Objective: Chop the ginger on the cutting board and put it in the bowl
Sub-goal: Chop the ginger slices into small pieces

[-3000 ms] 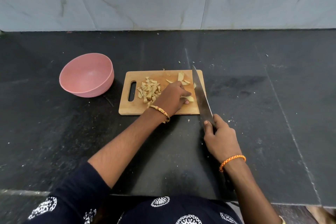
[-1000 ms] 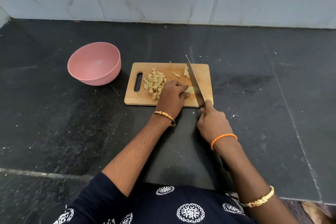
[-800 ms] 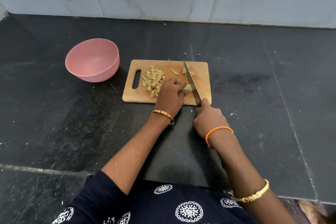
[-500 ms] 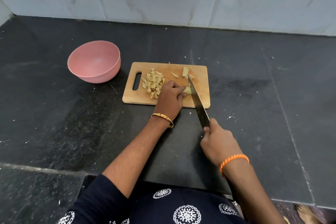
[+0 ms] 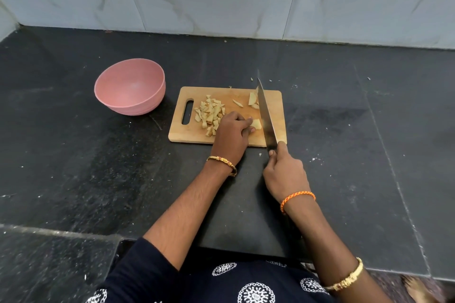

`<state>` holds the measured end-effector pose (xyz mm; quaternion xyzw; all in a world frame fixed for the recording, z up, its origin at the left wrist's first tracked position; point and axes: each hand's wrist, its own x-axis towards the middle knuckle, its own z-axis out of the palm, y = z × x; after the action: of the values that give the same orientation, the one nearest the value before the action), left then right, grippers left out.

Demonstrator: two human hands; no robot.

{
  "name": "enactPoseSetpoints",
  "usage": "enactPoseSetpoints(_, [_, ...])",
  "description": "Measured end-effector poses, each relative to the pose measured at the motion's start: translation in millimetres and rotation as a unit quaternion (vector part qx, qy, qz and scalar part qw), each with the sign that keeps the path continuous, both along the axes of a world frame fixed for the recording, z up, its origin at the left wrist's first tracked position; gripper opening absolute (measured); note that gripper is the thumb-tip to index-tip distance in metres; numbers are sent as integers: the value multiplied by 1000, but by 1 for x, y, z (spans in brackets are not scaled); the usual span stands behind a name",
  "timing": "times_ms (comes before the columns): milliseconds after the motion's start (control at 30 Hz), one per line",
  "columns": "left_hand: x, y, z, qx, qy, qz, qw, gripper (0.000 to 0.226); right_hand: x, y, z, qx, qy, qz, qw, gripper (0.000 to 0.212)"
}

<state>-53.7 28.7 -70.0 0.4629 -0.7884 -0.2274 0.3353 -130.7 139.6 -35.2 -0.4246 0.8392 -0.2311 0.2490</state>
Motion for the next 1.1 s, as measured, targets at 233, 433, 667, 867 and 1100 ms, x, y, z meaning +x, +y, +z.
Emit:
enactPoseSetpoints(233, [0, -3, -2, -8, 3, -6, 1000, 15, 5, -5, 0, 12, 2, 11, 1000, 11])
enactPoseSetpoints(433, [1, -4, -3, -12, 1, -9, 1000, 14, 1, -15, 12, 92, 20, 31, 995, 8])
enactPoseSetpoints(667, [1, -3, -2, -5, 11, -5, 1000, 15, -8, -9, 26, 175, -10, 65, 982, 16])
enactPoseSetpoints(867, [3, -3, 1, 3, 27, 7, 1000, 12, -11, 31, 30, 124, -48, 45, 990, 15])
enactPoseSetpoints(1100, [5, -3, 4, 21, 1, -13, 1000, 16, -7, 12, 13, 13, -18, 22, 1000, 10])
